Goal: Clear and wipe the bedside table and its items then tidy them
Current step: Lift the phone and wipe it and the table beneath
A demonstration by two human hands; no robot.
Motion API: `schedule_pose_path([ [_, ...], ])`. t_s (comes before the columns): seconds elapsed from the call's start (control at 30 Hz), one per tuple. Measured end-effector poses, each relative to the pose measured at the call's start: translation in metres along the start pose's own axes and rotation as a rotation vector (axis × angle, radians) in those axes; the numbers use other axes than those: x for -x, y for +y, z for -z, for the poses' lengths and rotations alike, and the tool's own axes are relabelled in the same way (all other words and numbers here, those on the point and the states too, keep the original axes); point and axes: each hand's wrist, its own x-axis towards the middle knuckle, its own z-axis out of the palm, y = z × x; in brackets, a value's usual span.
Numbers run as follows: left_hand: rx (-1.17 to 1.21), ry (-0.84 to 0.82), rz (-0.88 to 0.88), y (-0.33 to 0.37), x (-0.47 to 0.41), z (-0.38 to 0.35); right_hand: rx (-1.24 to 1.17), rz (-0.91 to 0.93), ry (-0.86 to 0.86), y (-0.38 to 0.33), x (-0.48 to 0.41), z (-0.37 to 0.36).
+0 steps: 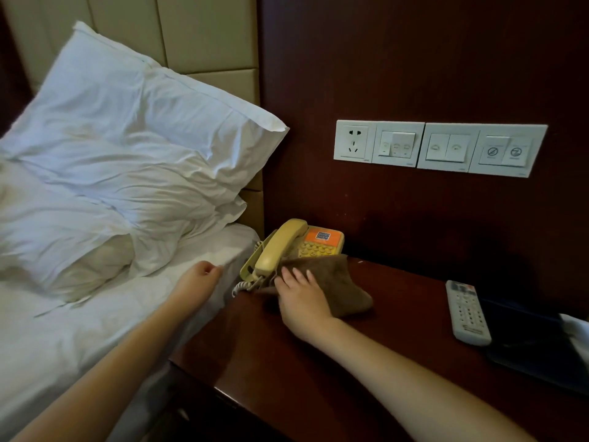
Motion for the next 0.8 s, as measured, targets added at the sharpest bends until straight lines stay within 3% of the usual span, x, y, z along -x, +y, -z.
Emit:
schedule_pose_path([
  [0.3, 0.043, -0.035, -0.011, 0.004, 0.005, 0.006, 0.163, 0.201, -0.106, 0.062, 0.044, 0.027],
  [0.4, 0.066, -0.069, -0.041, 0.020, 0.005, 0.002, 0.044, 0.137, 0.045, 0.080, 0.059, 0.050],
  [0.53, 0.066, -0.096, -0.110, 0.047, 0.001, -0.003, -0.014, -0.093, 0.282, 0.118, 0.050, 0.083],
  [0.6, 0.060, -0.103, -0.086, 0.053, -0.005, -0.012, 0.076, -0.148, 0.186, 0.134, 0.041, 0.087],
  [0.7, 0.008, -0.135, -0.016, 0.057, -0.014, -0.029, 0.063, -0.191, -0.152, 0.137, 0.031, 0.081],
  [0.73, -0.020, -0.153, 0.005, 0.057, -0.018, -0.035, 0.014, -0.216, -0.179, 0.135, 0.026, 0.076],
  [0.8, -0.059, -0.174, 0.059, 0.055, -0.027, -0.042, -0.149, -0.272, -0.026, 0.128, 0.015, 0.066],
])
